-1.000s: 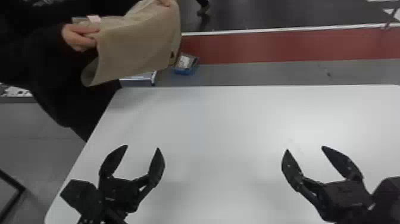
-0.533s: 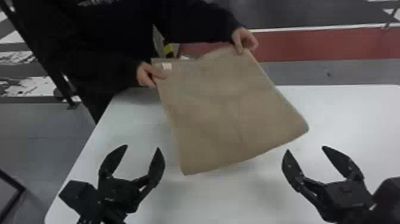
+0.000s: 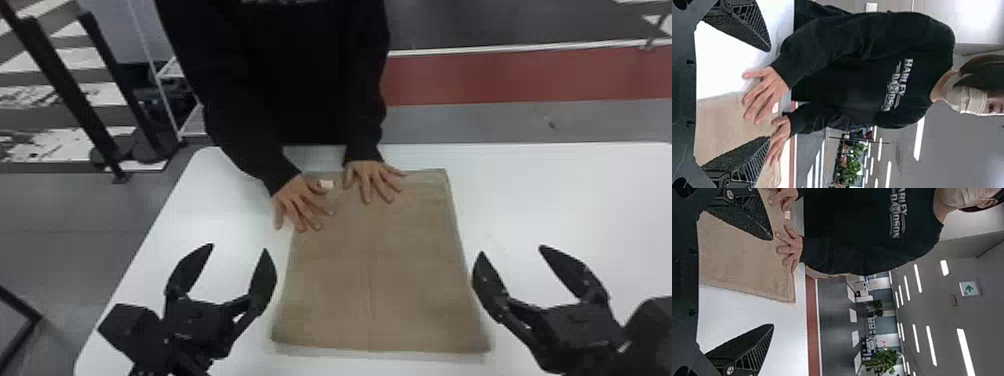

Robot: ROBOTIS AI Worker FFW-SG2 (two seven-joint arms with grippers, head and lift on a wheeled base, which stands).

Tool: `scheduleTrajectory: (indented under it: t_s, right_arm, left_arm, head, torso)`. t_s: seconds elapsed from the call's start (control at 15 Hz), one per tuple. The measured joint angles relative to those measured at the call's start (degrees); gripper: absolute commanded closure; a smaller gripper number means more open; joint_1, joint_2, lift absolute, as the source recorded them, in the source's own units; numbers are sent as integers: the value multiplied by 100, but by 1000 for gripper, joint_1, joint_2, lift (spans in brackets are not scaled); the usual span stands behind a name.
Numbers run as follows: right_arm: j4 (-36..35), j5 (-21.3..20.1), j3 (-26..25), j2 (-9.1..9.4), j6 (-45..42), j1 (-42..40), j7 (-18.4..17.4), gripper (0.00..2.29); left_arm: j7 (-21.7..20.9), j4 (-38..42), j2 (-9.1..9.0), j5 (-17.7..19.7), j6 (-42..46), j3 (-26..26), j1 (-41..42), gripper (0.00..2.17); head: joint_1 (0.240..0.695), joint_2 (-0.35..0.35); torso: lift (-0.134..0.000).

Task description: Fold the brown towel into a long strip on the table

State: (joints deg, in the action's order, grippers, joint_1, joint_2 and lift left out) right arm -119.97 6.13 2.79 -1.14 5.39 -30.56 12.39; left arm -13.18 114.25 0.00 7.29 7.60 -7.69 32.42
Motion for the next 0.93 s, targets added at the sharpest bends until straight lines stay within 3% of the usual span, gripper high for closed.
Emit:
scheduleTrajectory:
  t_s: [0.93]
  right_arm:
    - [33,2,1,5,19,6,-4,93]
  left_arm:
    - [-7,-7,0,0,17,4,15,83]
  head:
    - [695,136]
  torso:
    - [-123]
